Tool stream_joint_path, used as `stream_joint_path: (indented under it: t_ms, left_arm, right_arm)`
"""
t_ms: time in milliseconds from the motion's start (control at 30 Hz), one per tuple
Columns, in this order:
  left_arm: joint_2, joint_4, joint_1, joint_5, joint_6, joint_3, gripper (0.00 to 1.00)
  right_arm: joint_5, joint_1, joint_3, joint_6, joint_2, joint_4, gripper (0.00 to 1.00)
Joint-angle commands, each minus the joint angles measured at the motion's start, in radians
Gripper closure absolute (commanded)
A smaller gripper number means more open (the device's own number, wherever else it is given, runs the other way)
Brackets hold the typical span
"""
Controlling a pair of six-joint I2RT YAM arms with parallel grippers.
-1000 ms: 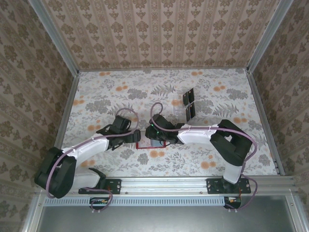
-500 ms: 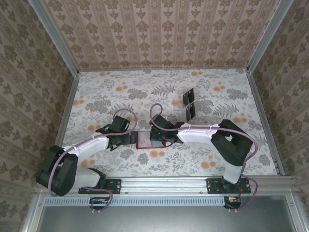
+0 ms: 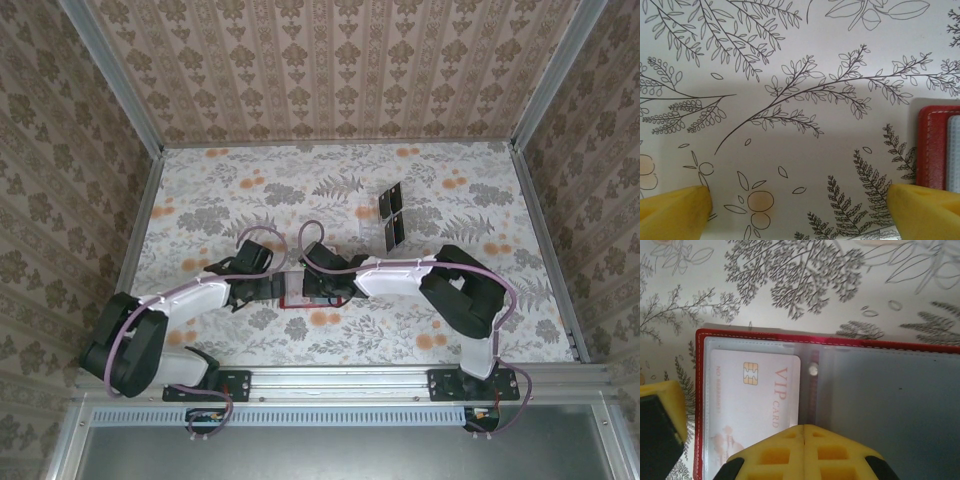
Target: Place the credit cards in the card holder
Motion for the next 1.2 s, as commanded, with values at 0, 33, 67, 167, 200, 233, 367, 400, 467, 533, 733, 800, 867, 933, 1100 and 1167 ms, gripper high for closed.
stream_joint_path:
  t_ms: [0, 33, 67, 167, 200, 233, 367, 400, 467, 533, 733, 800, 867, 933, 1100, 1167]
  left_arm:
    - [0.054, 0.034, -0.025, 0.069, -0.039, -0.009, 0.0]
    - [0.06, 0.035, -0.03, 0.067, -0.04, -0.008, 0.0]
    - [0.063, 0.038, -0.033, 0.068, -0.042, -0.009, 0.0]
    - [0.057, 0.044, -0.041, 0.067, -0.048, -0.012, 0.0]
    - [0.051, 0.044, -0.041, 0.067, -0.047, -0.014, 0.0]
    - [0.04, 0.043, -0.04, 0.067, -0.048, -0.014, 0.0]
    - [-0.019, 0.0, -0.037, 0.053, -0.042, 0.001, 0.0]
    - [-0.035, -0.011, -0.034, 0.05, -0.041, 0.005, 0.0]
    - [-0.072, -0.03, -0.026, 0.049, -0.036, 0.012, 0.0]
    - [-0.1, -0.046, -0.018, 0.05, -0.033, 0.018, 0.0]
    - [-0.115, -0.041, 0.0, 0.067, -0.022, 0.023, 0.0]
    - [-0.121, 0.009, 0.005, 0.096, -0.03, 0.003, 0.0]
    - [-0.131, 0.063, 0.009, 0.139, -0.048, -0.015, 0.0]
    - [-0.14, 0.118, 0.011, 0.183, -0.069, -0.036, 0.0]
    - [-0.151, 0.219, 0.014, 0.243, -0.119, -0.081, 0.0]
    - [-0.15, 0.252, 0.017, 0.257, -0.142, -0.101, 0.0]
  right_arm:
    - [-0.03, 0.012, 0.031, -0.004, 0.028, -0.005, 0.99]
    - [-0.036, 0.012, 0.03, 0.001, 0.028, 0.005, 0.99]
    - [-0.044, 0.012, 0.027, 0.006, 0.028, 0.016, 0.99]
    - [-0.053, 0.011, 0.017, 0.016, 0.017, 0.039, 0.99]
    - [-0.053, 0.011, 0.011, 0.02, 0.008, 0.047, 0.99]
    - [-0.053, 0.008, 0.006, 0.023, -0.002, 0.053, 0.99]
    - [-0.028, 0.004, -0.022, 0.028, -0.059, 0.048, 0.97]
    - [-0.021, 0.002, -0.031, 0.028, -0.074, 0.047, 0.96]
    - [-0.006, 0.001, -0.053, 0.03, -0.106, 0.047, 0.95]
    - [0.0, 0.001, -0.067, 0.029, -0.127, 0.047, 0.95]
    - [0.004, 0.001, -0.103, 0.037, -0.141, 0.053, 0.96]
    - [-0.004, 0.002, -0.11, 0.042, -0.128, 0.067, 0.97]
    - [-0.014, 0.002, -0.113, 0.049, -0.114, 0.085, 0.98]
    - [-0.018, 0.005, -0.113, 0.054, -0.103, 0.093, 0.98]
    - [-0.028, 0.007, -0.119, 0.065, -0.081, 0.117, 0.98]
    - [-0.033, 0.008, -0.117, 0.069, -0.073, 0.124, 0.99]
